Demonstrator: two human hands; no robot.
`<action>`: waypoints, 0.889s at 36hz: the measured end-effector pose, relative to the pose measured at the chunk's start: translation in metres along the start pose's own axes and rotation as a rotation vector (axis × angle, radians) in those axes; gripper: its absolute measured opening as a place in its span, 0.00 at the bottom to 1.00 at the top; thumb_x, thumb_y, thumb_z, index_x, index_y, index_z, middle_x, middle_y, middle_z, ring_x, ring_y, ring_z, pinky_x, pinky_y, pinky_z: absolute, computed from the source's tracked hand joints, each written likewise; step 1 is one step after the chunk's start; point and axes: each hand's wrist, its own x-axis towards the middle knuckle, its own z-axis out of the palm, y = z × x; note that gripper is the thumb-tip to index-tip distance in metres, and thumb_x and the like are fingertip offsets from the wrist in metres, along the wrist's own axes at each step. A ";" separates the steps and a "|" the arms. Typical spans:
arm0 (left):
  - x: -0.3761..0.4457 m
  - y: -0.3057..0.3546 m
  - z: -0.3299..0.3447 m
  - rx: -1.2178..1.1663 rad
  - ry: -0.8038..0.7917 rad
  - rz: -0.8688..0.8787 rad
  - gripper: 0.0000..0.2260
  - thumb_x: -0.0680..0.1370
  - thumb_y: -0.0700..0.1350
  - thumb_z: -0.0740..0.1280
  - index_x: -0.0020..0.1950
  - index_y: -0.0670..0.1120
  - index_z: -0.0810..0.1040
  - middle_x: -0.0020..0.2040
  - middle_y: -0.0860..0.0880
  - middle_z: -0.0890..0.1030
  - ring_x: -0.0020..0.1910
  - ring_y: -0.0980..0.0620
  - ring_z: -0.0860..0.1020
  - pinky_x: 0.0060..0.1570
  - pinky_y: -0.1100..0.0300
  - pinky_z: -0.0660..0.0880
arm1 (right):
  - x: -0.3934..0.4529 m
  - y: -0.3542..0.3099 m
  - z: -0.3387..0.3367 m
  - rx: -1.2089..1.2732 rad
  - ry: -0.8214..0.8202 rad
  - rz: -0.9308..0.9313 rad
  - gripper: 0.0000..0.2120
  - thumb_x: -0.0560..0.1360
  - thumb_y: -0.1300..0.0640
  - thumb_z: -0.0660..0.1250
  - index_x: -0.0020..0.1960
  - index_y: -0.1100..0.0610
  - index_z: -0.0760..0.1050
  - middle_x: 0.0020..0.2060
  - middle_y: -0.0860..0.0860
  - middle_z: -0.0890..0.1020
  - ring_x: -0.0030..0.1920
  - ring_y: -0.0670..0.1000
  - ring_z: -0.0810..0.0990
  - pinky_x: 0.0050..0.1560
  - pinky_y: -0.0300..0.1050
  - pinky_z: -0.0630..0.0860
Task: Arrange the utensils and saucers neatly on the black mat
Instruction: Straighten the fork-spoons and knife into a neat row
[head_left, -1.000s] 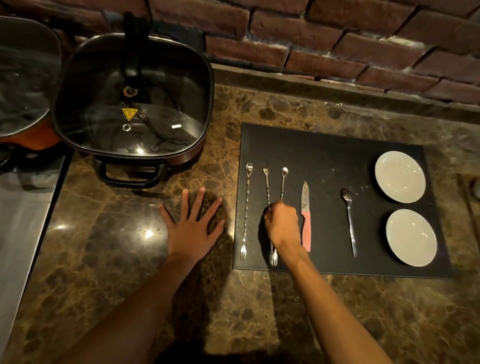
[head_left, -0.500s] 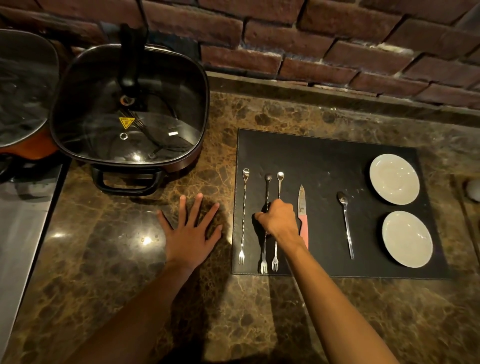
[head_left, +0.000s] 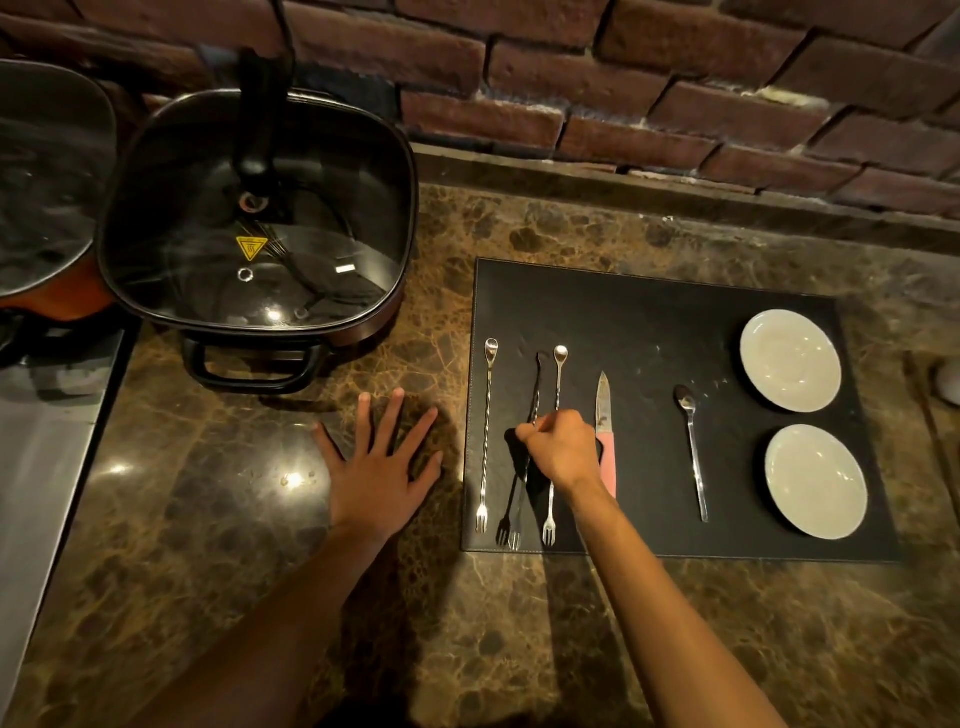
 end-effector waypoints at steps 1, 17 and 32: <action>0.000 0.000 0.001 0.002 0.000 0.000 0.27 0.82 0.69 0.43 0.81 0.68 0.51 0.85 0.52 0.53 0.84 0.40 0.50 0.71 0.21 0.46 | 0.000 0.000 0.000 0.017 -0.004 0.006 0.11 0.72 0.55 0.70 0.39 0.65 0.81 0.36 0.58 0.85 0.40 0.58 0.85 0.47 0.54 0.82; 0.000 0.001 0.000 0.007 -0.004 -0.001 0.27 0.81 0.69 0.42 0.81 0.67 0.54 0.85 0.53 0.53 0.84 0.41 0.49 0.71 0.21 0.45 | 0.006 -0.003 -0.009 -0.151 -0.074 -0.070 0.12 0.75 0.53 0.72 0.40 0.61 0.83 0.35 0.56 0.84 0.40 0.53 0.83 0.46 0.47 0.80; 0.000 0.000 0.000 -0.015 0.000 -0.003 0.27 0.82 0.69 0.43 0.81 0.68 0.51 0.85 0.53 0.52 0.84 0.41 0.49 0.70 0.20 0.46 | -0.002 -0.008 0.002 -0.264 0.013 -0.157 0.08 0.77 0.57 0.68 0.46 0.63 0.80 0.44 0.62 0.83 0.46 0.62 0.83 0.45 0.46 0.76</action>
